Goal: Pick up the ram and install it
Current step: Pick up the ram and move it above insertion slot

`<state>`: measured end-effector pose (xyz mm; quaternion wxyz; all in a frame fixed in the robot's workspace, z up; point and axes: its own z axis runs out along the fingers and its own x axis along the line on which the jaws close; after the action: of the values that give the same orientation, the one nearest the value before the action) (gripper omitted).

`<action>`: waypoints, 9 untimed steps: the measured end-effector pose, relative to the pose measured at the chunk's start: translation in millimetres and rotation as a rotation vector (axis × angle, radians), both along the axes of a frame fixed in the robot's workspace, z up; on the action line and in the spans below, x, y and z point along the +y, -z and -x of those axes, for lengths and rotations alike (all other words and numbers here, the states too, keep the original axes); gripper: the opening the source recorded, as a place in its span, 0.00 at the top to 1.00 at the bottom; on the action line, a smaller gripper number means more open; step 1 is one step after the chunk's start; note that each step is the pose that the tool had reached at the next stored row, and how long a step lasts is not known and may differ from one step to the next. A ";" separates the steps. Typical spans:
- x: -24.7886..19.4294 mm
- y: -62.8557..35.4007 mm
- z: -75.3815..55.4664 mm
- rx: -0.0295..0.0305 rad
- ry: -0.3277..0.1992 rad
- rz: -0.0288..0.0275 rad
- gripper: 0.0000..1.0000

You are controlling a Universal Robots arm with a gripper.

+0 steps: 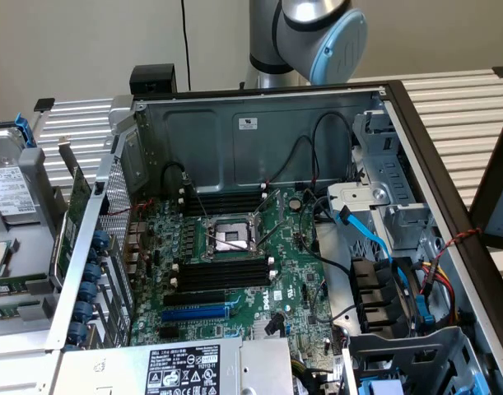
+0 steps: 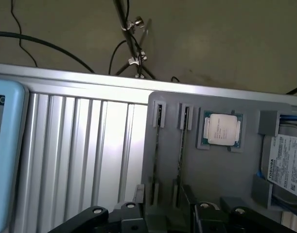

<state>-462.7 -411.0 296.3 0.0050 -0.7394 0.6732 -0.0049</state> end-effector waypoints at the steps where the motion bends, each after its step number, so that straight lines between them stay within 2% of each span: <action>1: -0.2 1.9 -0.7 0.0002 0.001 0.0000 0.58; 4: -0.9 6.7 -2.1 0.0036 0.003 0.0000 0.58; 7: -1.2 9.7 -2.2 0.0164 0.008 0.0000 0.58; 9: -1.2 13.2 -2.2 0.0176 0.023 -0.0001 0.58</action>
<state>-460.5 -412.2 283.1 -0.0009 -0.7316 0.6817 0.0016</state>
